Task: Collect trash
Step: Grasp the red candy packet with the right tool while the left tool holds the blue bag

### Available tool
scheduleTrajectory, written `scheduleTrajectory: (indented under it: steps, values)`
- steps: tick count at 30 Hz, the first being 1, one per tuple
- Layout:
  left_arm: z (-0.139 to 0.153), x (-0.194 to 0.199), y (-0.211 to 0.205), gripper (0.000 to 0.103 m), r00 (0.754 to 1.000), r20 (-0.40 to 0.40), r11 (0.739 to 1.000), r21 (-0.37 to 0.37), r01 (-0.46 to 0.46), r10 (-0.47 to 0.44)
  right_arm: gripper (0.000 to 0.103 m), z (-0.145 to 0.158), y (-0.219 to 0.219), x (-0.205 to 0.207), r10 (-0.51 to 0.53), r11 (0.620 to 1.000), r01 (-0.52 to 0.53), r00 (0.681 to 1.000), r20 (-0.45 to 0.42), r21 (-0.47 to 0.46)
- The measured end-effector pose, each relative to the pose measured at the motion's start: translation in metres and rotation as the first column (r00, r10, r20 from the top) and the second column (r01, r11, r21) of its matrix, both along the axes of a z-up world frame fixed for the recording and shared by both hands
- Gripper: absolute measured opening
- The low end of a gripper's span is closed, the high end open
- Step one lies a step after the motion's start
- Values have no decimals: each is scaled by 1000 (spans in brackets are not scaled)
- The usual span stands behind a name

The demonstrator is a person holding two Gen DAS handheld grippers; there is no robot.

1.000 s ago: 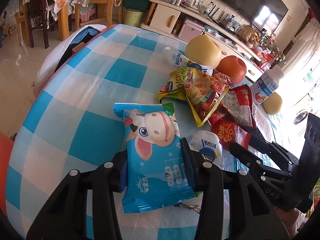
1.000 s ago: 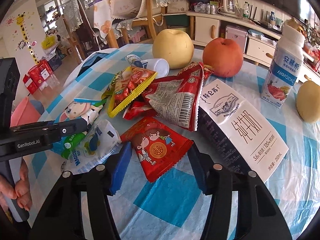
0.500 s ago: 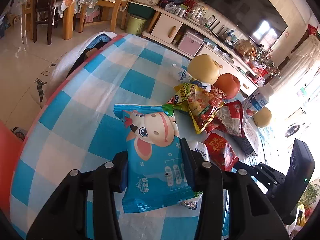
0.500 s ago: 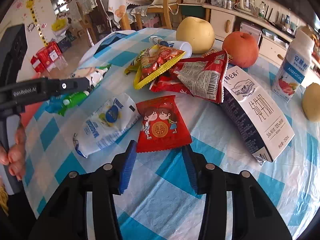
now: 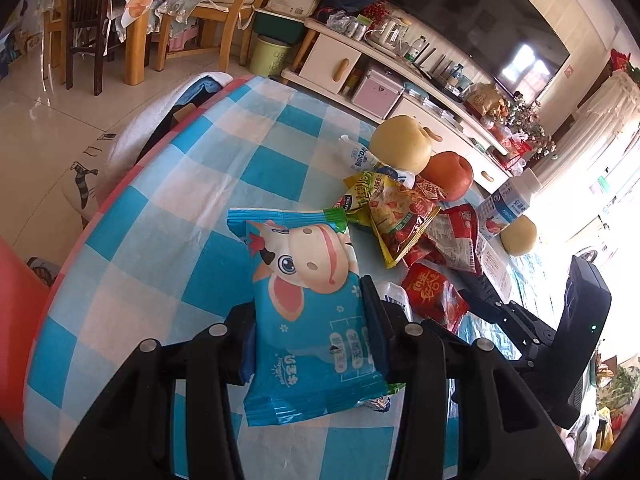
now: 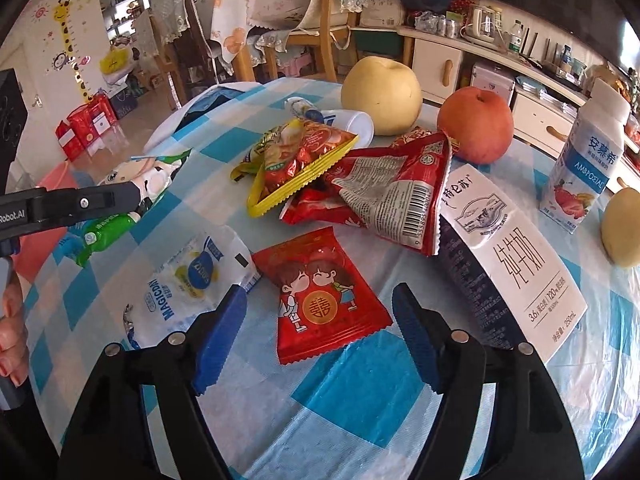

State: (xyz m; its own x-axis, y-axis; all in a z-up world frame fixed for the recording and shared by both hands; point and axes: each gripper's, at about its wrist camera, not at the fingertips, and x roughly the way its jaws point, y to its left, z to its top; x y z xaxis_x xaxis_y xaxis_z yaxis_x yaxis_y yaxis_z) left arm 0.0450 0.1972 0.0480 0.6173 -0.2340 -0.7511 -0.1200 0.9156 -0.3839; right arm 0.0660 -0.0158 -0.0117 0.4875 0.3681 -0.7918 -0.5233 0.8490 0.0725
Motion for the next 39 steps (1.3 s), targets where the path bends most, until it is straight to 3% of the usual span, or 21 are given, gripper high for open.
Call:
scheduleTrajectory:
  steps: [1,3,13,21,27,28,29,36,39]
  values:
    - [0,-1,0,45,1000,2,1000,5,-2,2,59,-1,1,0,2,1000,-2,1000,-5,-3]
    - [1,-2,0,45,1000,4,1000,7,-6,6,54,-1,3,0,-4,1000,4,1000,3,-13]
    - [7,-14,1,45,999,43,999,45,-21,19,51,8,4,-14,-56,998,57,997,51,-36]
    - [16,-28,2,45,996,79,997,70,-38,32,49,30,0,-38,-110,993,115,983,145,-27]
    - [23,-34,7,45,994,97,996,69,-51,44,47,40,-10,-54,-162,986,164,973,164,2]
    - [24,-35,8,45,994,99,996,70,-55,48,40,41,-10,-57,-167,986,169,971,168,3]
    - [25,-36,9,45,994,101,996,70,-58,51,26,42,-11,-59,-173,984,176,970,168,-2]
    - [29,-39,18,45,992,105,996,54,-71,65,28,37,-17,-69,-186,983,185,976,113,13]
    - [31,-41,23,45,992,105,996,41,-76,71,39,30,-14,-71,-176,984,176,981,85,14]
